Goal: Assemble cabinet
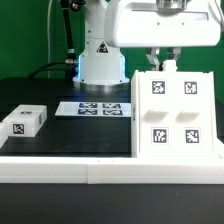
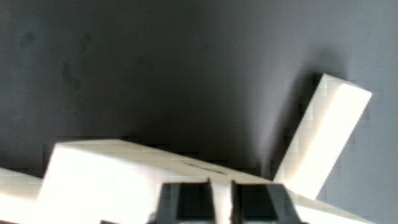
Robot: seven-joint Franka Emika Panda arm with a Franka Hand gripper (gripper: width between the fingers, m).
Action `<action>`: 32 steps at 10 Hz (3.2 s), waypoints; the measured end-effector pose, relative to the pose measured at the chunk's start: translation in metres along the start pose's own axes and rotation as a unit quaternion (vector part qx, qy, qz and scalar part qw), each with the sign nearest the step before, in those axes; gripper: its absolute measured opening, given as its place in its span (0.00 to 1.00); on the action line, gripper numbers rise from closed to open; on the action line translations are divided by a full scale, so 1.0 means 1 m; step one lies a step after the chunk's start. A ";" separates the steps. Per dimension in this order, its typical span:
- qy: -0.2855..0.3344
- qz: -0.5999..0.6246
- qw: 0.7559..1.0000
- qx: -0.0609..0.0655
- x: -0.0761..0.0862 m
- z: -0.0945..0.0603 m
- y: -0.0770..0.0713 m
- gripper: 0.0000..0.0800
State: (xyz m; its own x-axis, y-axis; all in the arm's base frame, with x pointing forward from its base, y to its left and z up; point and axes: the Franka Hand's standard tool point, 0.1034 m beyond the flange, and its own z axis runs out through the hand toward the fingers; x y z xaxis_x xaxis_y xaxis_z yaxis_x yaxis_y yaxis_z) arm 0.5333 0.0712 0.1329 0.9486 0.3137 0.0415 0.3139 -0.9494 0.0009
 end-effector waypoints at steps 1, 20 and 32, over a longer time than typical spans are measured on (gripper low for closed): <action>-0.005 0.000 1.000 0.001 0.003 -0.003 0.000 0.05; 0.000 0.030 1.000 0.000 0.010 -0.001 0.000 0.98; -0.025 0.111 0.994 -0.003 -0.080 0.033 0.049 1.00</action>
Offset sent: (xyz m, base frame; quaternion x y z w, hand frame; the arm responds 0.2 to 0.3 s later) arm 0.0000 0.0000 0.0000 0.0000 0.0000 0.0000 1.0000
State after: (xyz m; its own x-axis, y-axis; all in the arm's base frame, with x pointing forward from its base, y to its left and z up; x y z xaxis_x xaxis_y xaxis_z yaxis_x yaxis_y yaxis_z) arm 0.4743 0.0001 0.0968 0.9952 0.0970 -0.0084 0.0970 -0.9953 0.0028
